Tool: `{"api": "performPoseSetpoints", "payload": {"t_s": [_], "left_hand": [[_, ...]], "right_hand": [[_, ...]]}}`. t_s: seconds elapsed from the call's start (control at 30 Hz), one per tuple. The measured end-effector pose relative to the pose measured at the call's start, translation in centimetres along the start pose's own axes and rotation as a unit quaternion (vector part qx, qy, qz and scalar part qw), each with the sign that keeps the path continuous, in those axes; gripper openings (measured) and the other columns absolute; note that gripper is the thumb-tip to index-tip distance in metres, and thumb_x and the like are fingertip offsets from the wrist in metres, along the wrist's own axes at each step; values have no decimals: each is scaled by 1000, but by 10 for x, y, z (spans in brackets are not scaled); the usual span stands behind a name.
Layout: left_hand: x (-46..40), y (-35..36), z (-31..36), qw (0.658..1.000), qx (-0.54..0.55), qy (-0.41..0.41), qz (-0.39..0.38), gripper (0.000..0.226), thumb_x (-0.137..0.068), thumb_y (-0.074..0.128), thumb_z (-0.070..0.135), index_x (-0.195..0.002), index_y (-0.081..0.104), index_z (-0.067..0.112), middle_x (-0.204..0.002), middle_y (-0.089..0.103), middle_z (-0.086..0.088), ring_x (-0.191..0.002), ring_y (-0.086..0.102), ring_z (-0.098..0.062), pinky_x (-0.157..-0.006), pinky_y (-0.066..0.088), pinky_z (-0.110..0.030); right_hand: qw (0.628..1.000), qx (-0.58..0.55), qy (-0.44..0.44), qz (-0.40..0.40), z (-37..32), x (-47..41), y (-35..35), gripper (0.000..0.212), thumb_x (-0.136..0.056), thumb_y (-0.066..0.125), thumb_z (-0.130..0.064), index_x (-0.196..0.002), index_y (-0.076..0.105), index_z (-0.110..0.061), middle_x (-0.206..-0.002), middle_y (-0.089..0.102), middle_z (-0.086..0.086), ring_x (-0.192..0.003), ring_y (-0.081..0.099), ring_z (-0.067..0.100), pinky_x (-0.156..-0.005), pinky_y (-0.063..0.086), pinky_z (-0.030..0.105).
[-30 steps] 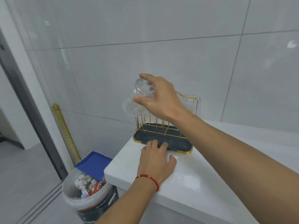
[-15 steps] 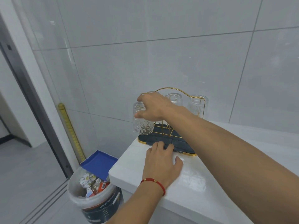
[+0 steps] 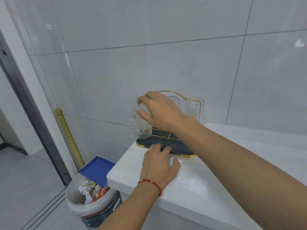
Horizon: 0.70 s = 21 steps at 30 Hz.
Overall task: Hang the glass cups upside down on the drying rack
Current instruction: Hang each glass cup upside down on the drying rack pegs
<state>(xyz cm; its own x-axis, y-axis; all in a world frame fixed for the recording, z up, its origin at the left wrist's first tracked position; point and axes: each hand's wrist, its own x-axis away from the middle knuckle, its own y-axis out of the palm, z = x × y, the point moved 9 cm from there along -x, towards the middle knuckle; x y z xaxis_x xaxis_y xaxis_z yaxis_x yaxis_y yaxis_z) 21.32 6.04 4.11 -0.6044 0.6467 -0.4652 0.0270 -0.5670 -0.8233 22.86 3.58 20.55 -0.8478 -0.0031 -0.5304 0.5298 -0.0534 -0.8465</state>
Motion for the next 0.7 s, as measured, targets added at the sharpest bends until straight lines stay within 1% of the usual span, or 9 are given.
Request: {"api": "performPoseSetpoints", "payload": {"t_s": [0.07,0.13,0.17,0.23,0.3,0.4,0.5,0.63,0.7], "left_hand": [[1,-5,5,1000,12,18,11,48,-84,54,39,-124,65,16,-118,61,-6,-117,50,-26,-94,45,-40],[4,-11,12,998,14,49,22,44,-82,58,36,-118,68,13,-113,64,-7,-113,54,-28,-91,47,-42],[6,-13,14,998,13,64,25,39,-82,60,35,-114,70,13,-110,65,-6,-110,55,-28,-90,47,-43],[8,-15,18,996,15,89,23,31,-84,64,31,-110,70,16,-109,67,-3,-108,56,-26,-90,47,-42],[8,-15,28,994,39,98,15,28,-85,66,28,-111,69,18,-113,66,0,-111,54,-24,-93,45,-41],[13,-10,65,989,119,87,12,30,-86,66,22,-116,66,18,-118,63,2,-112,50,-20,-97,42,-35],[24,14,134,974,193,116,-19,33,-87,64,25,-120,61,24,-124,57,7,-117,44,-15,-98,37,-28],[32,48,231,952,241,177,-75,39,-88,61,28,-126,56,27,-131,52,7,-124,40,-15,-106,38,-38],[34,63,271,943,255,192,-97,42,-88,62,28,-129,53,27,-134,50,7,-125,38,-15,-107,38,-39]], "right_hand": [[999,-15,-20,47,-2,26,-23,35,-102,54,-26,-132,64,-12,-129,64,8,-117,58,30,-95,44,42],[996,-37,-14,77,3,60,-42,31,-96,58,-15,-125,68,-10,-123,66,8,-112,60,32,-93,47,45],[995,-45,-5,88,8,79,-49,29,-93,60,-11,-121,69,-10,-119,67,7,-109,62,32,-89,49,46],[995,-37,13,95,21,120,-57,26,-89,63,-7,-114,72,-10,-111,69,6,-101,65,31,-79,52,44],[995,-26,41,86,43,162,-60,23,-88,65,-6,-108,73,-13,-107,70,2,-95,66,29,-75,54,43],[987,-44,133,74,89,227,-59,21,-92,65,-8,-108,73,-18,-109,69,-4,-99,67,22,-78,56,41],[964,-75,239,87,136,292,-60,21,-93,65,-8,-108,72,-21,-108,68,-11,-95,65,13,-80,56,40],[913,-74,370,155,198,376,-77,24,-90,64,-4,-105,73,-20,-104,71,-9,-92,67,16,-83,56,44],[880,-51,429,199,223,418,-95,26,-88,64,-3,-107,72,-19,-110,68,-7,-100,65,18,-84,54,42]]}}
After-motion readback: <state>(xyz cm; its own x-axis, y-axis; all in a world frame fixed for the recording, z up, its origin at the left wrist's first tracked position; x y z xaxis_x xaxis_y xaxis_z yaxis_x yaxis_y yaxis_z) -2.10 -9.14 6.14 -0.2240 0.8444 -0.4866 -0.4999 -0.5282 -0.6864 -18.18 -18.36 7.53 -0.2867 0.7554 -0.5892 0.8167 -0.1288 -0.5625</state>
